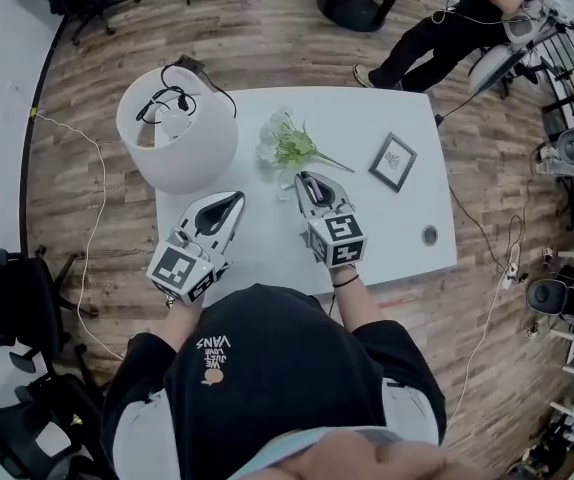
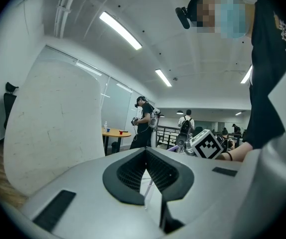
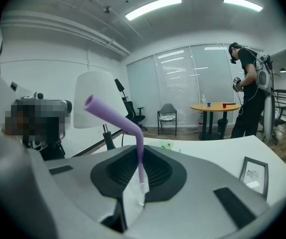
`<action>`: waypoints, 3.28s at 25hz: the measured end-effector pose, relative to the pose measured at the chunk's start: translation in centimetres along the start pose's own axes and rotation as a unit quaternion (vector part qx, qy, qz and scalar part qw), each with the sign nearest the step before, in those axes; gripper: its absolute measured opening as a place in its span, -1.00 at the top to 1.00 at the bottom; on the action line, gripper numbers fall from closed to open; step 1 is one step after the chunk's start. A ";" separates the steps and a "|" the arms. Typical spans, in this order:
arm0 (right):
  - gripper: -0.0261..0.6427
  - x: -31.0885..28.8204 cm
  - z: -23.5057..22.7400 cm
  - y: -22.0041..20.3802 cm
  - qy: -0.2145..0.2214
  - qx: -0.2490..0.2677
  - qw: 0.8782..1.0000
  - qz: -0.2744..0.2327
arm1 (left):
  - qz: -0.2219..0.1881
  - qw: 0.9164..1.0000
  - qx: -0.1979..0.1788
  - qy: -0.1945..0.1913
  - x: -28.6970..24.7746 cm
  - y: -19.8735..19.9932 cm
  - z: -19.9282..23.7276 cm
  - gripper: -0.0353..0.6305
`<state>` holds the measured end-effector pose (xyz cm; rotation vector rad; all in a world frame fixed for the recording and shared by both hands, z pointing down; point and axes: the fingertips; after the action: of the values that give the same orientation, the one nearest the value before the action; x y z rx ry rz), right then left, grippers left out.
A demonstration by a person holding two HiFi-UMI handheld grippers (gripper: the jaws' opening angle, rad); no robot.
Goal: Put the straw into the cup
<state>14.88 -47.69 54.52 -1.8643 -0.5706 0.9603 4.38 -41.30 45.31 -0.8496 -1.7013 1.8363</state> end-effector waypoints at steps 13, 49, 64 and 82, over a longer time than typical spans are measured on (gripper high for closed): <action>0.50 0.6 0.9 0.2 0.014 -0.013 1.000 -0.007 | -0.006 1.000 0.000 -0.005 0.2 0.0 -0.5 0.86; 0.87 13.9 7.5 4.1 -0.020 0.013 0.992 -0.123 | -0.040 0.997 -0.005 -0.058 2.9 1.8 -5.1 0.86; 0.87 14.6 8.7 3.5 -0.024 0.017 0.993 -0.118 | -0.043 0.997 -0.004 -0.064 4.2 1.6 -5.9 0.86; 0.87 14.9 8.4 2.9 -0.028 0.014 0.993 -0.115 | -0.041 0.997 -0.003 -0.065 4.2 1.6 -6.4 0.86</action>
<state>16.78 -33.95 44.14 -1.7081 -0.7823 0.8646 6.30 -34.05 43.12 -0.6655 -1.7949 1.8674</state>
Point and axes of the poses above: the fingertips, and each gripper's own axes: x backward along the fingers, z to its left, y out of its top, and after that the axes turned 8 degrees about -x, right-handed
